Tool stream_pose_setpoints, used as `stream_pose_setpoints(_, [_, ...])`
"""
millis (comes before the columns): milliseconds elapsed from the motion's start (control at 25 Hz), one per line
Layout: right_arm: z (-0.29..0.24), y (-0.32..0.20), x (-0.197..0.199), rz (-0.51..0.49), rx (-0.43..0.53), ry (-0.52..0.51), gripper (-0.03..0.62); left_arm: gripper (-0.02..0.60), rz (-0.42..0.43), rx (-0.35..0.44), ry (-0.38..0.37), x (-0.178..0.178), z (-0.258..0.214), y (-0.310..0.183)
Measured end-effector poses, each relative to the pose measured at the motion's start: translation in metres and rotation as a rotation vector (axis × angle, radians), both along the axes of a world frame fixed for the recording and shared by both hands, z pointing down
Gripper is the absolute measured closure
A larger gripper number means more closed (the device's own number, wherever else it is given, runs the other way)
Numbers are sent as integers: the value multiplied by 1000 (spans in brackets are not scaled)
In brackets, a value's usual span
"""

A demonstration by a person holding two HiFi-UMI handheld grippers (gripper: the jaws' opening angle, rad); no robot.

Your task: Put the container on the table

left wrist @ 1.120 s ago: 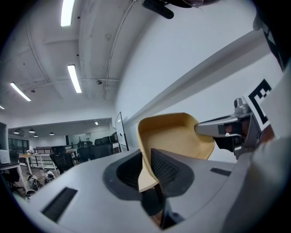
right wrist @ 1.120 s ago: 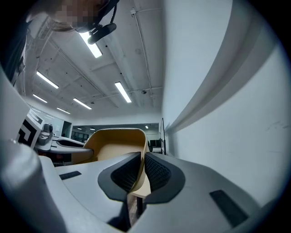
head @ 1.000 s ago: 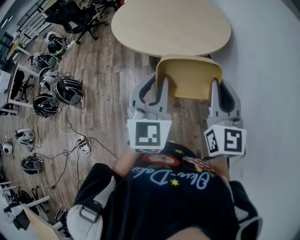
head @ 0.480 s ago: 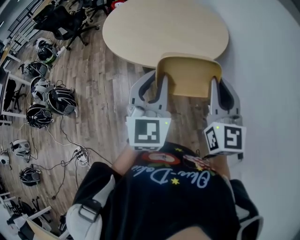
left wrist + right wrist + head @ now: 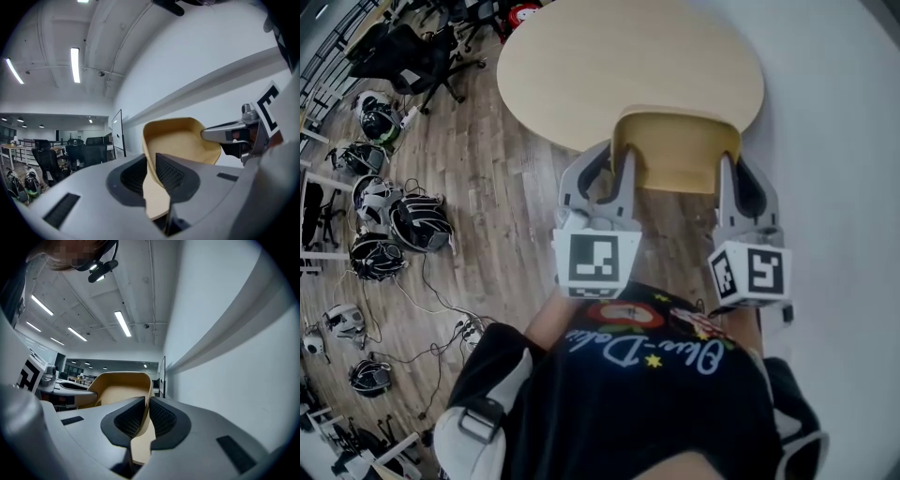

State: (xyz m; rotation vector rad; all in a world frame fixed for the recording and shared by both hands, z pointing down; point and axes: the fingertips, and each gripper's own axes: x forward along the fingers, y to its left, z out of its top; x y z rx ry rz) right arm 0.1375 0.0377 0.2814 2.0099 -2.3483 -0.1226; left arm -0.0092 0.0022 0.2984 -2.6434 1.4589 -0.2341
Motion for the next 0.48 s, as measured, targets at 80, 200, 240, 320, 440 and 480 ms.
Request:
stream_pose_setpoints(80, [0, -13, -9, 12, -5, 5, 566, 532, 14, -7, 11, -8, 1, -15])
stream_pose_setpoints(200, [0, -33, -20, 28, -12, 7, 566, 532, 30, -12, 17, -18, 2, -37])
stream_pose_setpoints(240, [0, -40, -24, 31, -14, 9, 566, 532, 34, -15, 20, -22, 2, -44])
stream_pose_setpoints(320, [-2, -52, -33, 36, -18, 16, 566, 532, 41, -22, 23, -31, 2, -57])
stream_pose_setpoints(440, [1, -71, -48, 38, -25, 23, 566, 532, 42, -31, 33, -46, 6, -76])
stream_pose_setpoints(480, [4, -77, -53, 37, -28, 24, 566, 532, 41, -34, 33, -51, 9, -82])
